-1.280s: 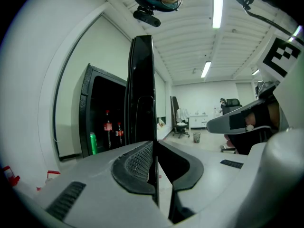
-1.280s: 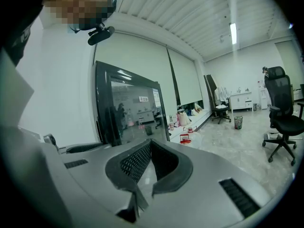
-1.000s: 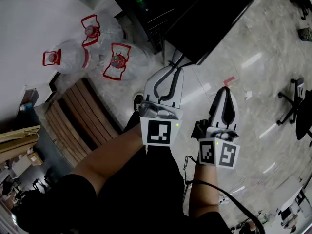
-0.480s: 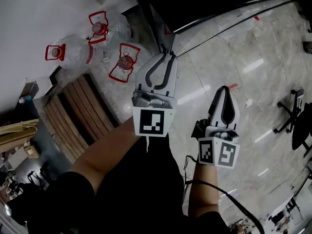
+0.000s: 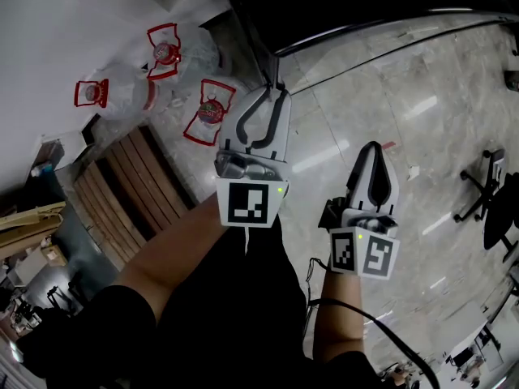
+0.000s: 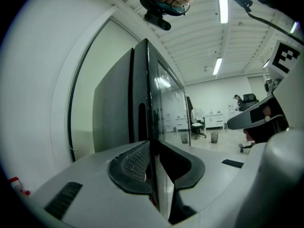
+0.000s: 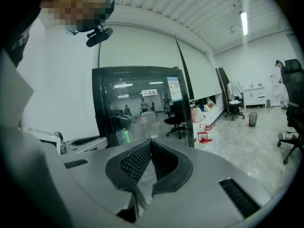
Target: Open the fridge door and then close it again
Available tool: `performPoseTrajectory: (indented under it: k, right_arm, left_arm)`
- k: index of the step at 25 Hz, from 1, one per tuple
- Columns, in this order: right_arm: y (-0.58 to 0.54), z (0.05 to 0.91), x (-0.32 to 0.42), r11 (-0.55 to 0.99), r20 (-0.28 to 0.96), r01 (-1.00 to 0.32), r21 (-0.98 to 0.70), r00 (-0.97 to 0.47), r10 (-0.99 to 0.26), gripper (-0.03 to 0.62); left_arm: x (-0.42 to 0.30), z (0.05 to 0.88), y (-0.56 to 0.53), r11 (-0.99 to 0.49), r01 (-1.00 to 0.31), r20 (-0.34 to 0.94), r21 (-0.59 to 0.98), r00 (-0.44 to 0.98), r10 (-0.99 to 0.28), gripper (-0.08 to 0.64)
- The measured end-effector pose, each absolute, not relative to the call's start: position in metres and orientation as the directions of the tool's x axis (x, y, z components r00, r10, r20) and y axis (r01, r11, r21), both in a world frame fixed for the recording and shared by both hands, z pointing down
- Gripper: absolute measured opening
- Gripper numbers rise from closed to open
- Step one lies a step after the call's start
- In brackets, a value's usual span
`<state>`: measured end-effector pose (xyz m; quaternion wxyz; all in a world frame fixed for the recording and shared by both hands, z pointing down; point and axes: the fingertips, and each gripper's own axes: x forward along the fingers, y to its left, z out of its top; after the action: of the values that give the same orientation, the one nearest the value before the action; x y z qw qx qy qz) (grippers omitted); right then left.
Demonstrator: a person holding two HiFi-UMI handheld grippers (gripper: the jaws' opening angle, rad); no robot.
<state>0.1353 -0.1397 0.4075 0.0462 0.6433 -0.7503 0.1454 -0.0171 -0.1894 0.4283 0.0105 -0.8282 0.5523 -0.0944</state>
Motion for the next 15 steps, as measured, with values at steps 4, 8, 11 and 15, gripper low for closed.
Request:
performPoseTrajectory:
  k: [4,8,11,15]
  right_arm:
    - [-0.141,0.395,0.130,0.125,0.244,-0.980,-0.153,-0.160,-0.956,0.015]
    - [-0.133,0.362,0.112,0.169,0.216,-0.977,-0.134,-0.195,-0.957,0.015]
    - [-0.121,0.333,0.095,0.204,0.199,-0.973,-0.111,-0.223,-0.954,0.015]
    - [-0.103,0.291,0.077,0.224,0.174,-0.970,-0.094,-0.237,-0.956,0.015]
  left_arm:
    - [-0.020,0.427,-0.188,-0.405,-0.900,0.143,-0.162,0.385,-0.912,0.060]
    - [-0.032,0.418,-0.169,-0.420,-0.885,0.173,-0.201,0.389,-0.905,0.051]
    - [-0.039,0.388,-0.148,-0.451,-0.867,0.169,-0.212,0.422,-0.891,0.009]
    - [-0.038,0.325,-0.125,-0.502,-0.847,0.116,-0.172,0.489,-0.865,0.008]
